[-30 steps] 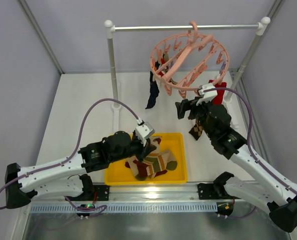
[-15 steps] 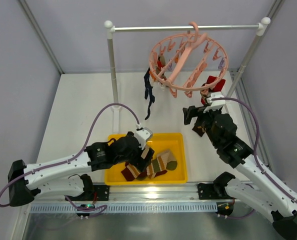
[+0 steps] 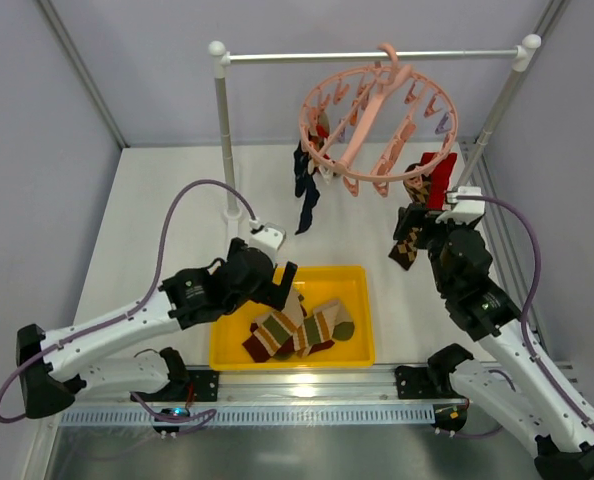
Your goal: Remove the socks clipped to the hanger
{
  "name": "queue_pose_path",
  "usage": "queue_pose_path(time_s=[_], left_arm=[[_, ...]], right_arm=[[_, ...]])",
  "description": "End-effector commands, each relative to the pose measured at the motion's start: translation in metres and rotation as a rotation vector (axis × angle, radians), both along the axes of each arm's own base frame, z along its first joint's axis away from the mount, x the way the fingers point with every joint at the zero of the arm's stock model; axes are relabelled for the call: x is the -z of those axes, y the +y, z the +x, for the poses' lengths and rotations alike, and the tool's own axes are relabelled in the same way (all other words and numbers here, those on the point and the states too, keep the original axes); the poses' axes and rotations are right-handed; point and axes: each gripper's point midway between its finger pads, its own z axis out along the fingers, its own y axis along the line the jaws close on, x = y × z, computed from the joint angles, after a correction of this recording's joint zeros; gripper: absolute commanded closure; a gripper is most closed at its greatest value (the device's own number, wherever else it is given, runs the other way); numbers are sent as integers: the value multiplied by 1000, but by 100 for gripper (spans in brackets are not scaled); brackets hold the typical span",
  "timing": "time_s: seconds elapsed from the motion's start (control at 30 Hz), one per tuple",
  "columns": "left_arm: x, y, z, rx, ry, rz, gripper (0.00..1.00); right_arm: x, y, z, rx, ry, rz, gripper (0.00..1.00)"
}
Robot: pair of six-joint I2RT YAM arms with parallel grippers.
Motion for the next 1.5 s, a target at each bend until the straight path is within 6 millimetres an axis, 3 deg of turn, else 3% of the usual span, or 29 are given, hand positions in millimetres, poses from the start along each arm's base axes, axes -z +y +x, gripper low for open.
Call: queue_pose_path(time_s=[0.0, 0.07, 0.1, 0.13, 0.17, 0.2, 0.27, 0.33, 0.37, 0.43, 0.57, 0.6, 0.67, 0.7, 0.9, 0.93, 1.1, 1.17, 1.2, 1.23, 1.3, 1.33, 1.4, 1.47], left_arm=[[-39, -2, 40, -59, -76, -214, 0], [-45, -3, 53, -61, -97, -286, 0], [-63, -15, 61, -7, -147, -367, 0], [-68, -13, 70, -12, -177, -395, 0], [-64, -16, 75, 2, -182, -409, 0], [-83, -24, 84, 37, -240, -485, 0], [-83, -31, 98, 47, -253, -527, 0], [-97, -39, 111, 89, -289, -608, 0], [-87, -43, 122, 81, -274, -606, 0], [-96, -46, 138, 93, -322, -647, 0], [-85, -61, 170, 89, -346, -642, 0], [-70, -67, 181, 82, -324, -622, 0], [-75, -72, 196, 73, -359, -618, 0], [-61, -76, 204, 66, -344, -598, 0], [-58, -88, 233, 43, -392, -602, 0], [-49, -88, 238, 29, -384, -588, 0], [-38, -91, 254, -1, -391, -575, 0], [-31, -93, 257, -12, -381, -572, 14], [-31, -93, 257, -14, -386, -578, 24], [-29, -93, 258, -16, -383, -583, 42], [-26, -93, 257, -17, -379, -580, 61], [-25, -92, 258, -20, -379, -579, 87], [-26, -92, 255, -18, -379, -583, 99], [-28, -90, 252, -15, -385, -589, 100]], right_arm=[[-7, -19, 4, 63, -17, 74, 0], [0, -24, 10, 48, -2, 103, 0], [0, -25, 11, 42, -5, 114, 0], [2, -25, 13, 31, -3, 132, 0], [7, -26, 14, 22, 8, 138, 0], [8, -26, 15, 16, 8, 144, 0], [13, -24, 16, 1, 15, 145, 0], [17, -22, 15, -11, 14, 148, 0], [17, -20, 15, -23, 14, 147, 0], [17, -19, 13, -33, 7, 149, 0], [12, -17, 6, -58, -15, 151, 0], [11, -15, 4, -69, -20, 151, 0], [5, -15, 0, -79, -38, 147, 0], [4, -15, -2, -82, -44, 146, 0], [-6, -15, -13, -101, -84, 143, 0], [-6, -16, -14, -102, -85, 141, 0], [-8, -13, -16, -120, -95, 142, 0], [-8, -13, -16, -120, -95, 144, 0], [-7, -14, -15, -117, -94, 142, 0], [-6, -13, -15, -120, -92, 140, 0], [-6, -12, -15, -121, -92, 143, 0], [-6, -13, -15, -121, -92, 142, 0], [-6, -13, -15, -121, -91, 140, 0], [-5, -12, -14, -124, -87, 138, 0]])
